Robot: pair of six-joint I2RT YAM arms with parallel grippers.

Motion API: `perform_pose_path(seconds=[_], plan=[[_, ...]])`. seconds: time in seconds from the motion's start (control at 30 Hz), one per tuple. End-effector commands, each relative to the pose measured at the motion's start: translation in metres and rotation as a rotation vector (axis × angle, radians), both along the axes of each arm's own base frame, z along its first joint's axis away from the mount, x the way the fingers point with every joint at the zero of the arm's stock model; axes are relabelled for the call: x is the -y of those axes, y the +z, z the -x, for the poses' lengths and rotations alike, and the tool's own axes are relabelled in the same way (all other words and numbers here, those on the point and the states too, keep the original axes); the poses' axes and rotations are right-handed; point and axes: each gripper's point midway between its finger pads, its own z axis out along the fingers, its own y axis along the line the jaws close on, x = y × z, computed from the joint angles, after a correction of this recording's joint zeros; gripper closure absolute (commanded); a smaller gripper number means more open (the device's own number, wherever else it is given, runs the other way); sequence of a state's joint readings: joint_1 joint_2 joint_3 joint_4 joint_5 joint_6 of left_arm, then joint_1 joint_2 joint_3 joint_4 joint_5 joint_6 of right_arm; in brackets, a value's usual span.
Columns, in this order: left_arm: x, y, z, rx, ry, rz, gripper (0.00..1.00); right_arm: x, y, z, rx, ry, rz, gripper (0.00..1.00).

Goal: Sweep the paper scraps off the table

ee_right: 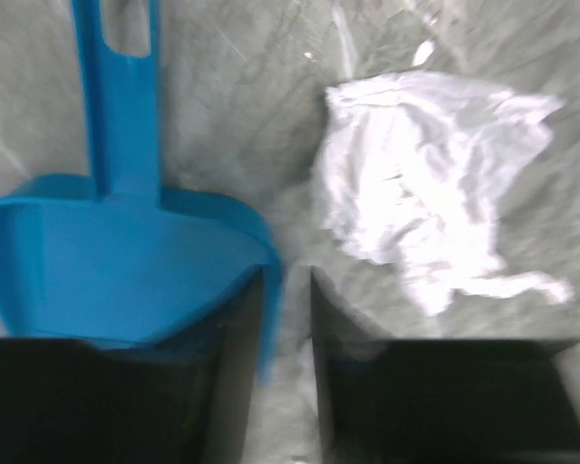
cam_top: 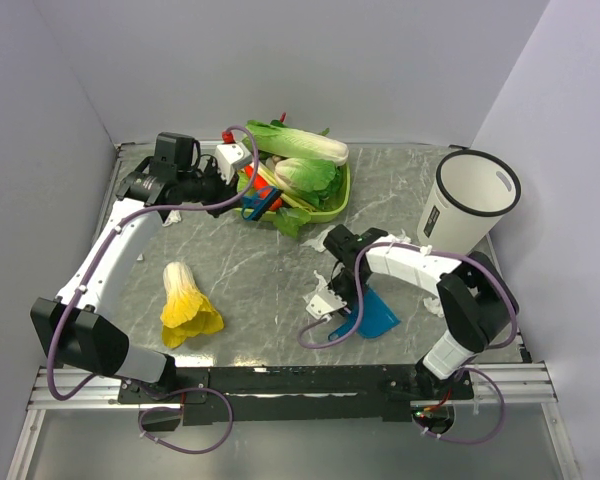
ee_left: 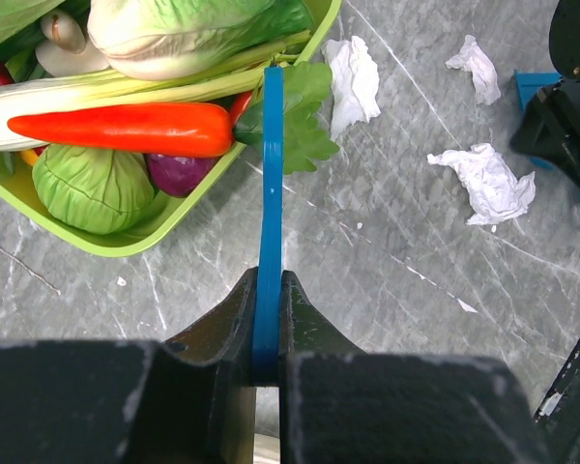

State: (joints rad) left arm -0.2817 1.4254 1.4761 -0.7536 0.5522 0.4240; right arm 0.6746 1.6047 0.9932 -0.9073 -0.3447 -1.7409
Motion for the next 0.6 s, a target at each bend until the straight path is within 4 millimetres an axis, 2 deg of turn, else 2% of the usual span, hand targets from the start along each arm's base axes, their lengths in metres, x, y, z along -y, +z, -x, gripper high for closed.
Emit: perform_pose_path(seconds=[0.0,0.07,0.13,0.2,0.23,0.27,0.33,0.4,0.57], plan=[[0.002,0.015,-0.005,0.041,-0.016,0.017,0.99,-0.023,0.018,-0.015,0.116,0.098,-0.124,0.54],[0.002,0.014,-0.005,0.041,-0.013,0.013,0.99,-0.024,0.028,-0.020,0.130,0.021,-0.149,0.47],[0.002,0.014,-0.005,0.039,-0.014,0.011,0.99,-0.022,0.044,-0.027,0.093,-0.163,-0.188,0.46],[0.003,0.017,-0.004,0.043,-0.026,0.016,0.99,-0.014,0.054,-0.022,-0.031,-0.416,-0.182,0.45],[0.004,0.019,-0.004,0.045,-0.032,0.020,0.99,-0.018,0.069,-0.027,-0.066,-0.496,-0.203,0.45],[0.005,0.021,-0.004,0.048,-0.029,0.022,0.99,-0.017,0.075,-0.022,-0.146,-0.625,-0.195,0.44],[0.004,0.025,-0.006,0.060,-0.025,0.021,0.99,-0.014,0.087,-0.007,-0.280,-0.728,-0.195,0.44],[0.002,0.025,-0.009,0.064,-0.017,0.012,0.99,-0.007,0.092,0.002,-0.296,-0.816,-0.171,0.43],[0.001,0.017,-0.012,0.058,-0.018,-0.011,0.99,0.006,0.084,0.014,-0.300,-0.923,-0.113,0.42]])
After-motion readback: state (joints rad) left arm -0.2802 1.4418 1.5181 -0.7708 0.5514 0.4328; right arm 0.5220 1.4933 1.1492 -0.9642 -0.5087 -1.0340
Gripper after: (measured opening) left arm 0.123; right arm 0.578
